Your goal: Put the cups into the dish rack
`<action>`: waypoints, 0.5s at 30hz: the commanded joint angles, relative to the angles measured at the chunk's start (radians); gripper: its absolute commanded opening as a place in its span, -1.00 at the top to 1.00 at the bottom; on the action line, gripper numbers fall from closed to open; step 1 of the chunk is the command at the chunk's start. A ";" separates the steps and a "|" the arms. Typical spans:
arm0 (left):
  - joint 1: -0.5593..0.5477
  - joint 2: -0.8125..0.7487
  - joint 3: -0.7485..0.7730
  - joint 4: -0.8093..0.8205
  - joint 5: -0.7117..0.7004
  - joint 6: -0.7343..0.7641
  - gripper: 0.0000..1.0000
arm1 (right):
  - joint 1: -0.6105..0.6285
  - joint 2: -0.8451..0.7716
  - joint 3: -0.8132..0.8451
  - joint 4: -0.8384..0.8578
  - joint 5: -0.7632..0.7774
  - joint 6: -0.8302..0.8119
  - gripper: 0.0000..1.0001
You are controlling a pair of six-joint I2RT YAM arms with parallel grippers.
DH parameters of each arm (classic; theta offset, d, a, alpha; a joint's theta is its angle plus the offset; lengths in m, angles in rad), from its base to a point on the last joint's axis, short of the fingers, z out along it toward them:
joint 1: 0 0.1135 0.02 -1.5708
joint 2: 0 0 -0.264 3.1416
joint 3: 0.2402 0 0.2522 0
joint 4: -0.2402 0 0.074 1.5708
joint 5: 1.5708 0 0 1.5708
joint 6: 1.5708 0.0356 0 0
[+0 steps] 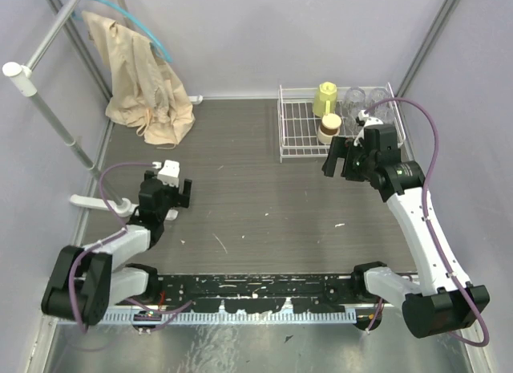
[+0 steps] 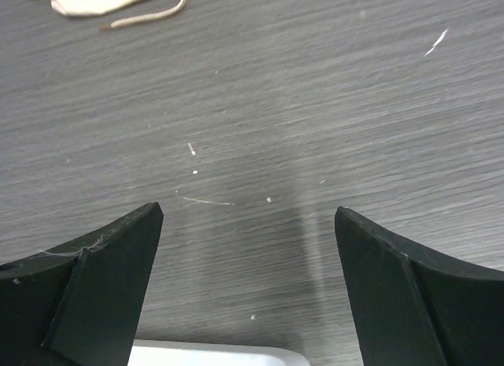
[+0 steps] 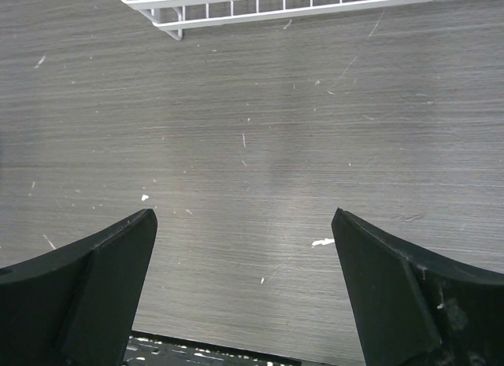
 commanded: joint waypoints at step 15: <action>0.139 0.419 -0.035 0.674 0.076 -0.067 -0.96 | 0.001 -0.180 -0.509 0.700 0.221 -0.201 -1.00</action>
